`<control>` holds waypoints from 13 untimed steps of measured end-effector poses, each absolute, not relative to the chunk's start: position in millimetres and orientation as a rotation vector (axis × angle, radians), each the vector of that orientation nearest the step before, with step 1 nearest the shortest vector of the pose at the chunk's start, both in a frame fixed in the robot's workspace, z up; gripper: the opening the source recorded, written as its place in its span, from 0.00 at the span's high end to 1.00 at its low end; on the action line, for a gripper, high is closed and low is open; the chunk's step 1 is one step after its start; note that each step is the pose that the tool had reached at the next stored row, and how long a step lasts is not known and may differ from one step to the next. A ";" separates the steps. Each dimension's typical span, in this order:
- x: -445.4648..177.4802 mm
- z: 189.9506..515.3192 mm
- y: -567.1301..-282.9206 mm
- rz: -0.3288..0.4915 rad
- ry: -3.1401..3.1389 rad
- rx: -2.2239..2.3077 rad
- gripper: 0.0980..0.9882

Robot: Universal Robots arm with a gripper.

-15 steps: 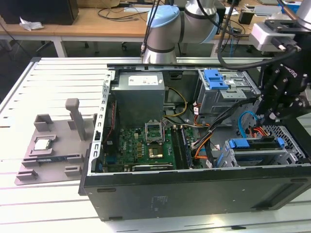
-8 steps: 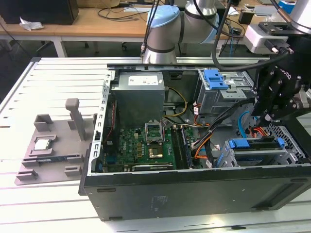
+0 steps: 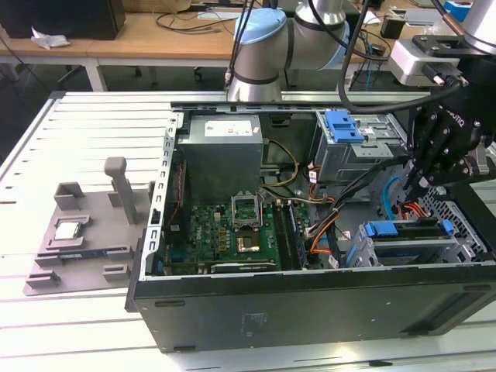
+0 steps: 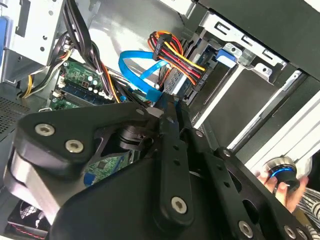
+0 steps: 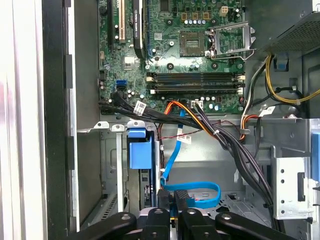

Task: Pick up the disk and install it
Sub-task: 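Insert the second disk wire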

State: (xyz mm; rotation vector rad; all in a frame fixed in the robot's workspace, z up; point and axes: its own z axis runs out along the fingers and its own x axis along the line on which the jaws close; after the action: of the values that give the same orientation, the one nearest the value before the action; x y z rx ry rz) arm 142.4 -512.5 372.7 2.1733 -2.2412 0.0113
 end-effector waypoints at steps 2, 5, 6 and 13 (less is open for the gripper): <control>142.5 372.7 -515.7 0.012 -2.241 2.173 0.93; 142.4 371.4 -523.7 0.014 -2.240 2.172 0.93; 142.5 370.2 -526.6 0.015 -2.239 2.172 0.93; 143.9 352.3 -530.8 0.021 -2.172 2.235 0.93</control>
State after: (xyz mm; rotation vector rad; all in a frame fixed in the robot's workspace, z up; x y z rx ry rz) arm 143.9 -530.8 352.3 2.2349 -2.1723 0.0207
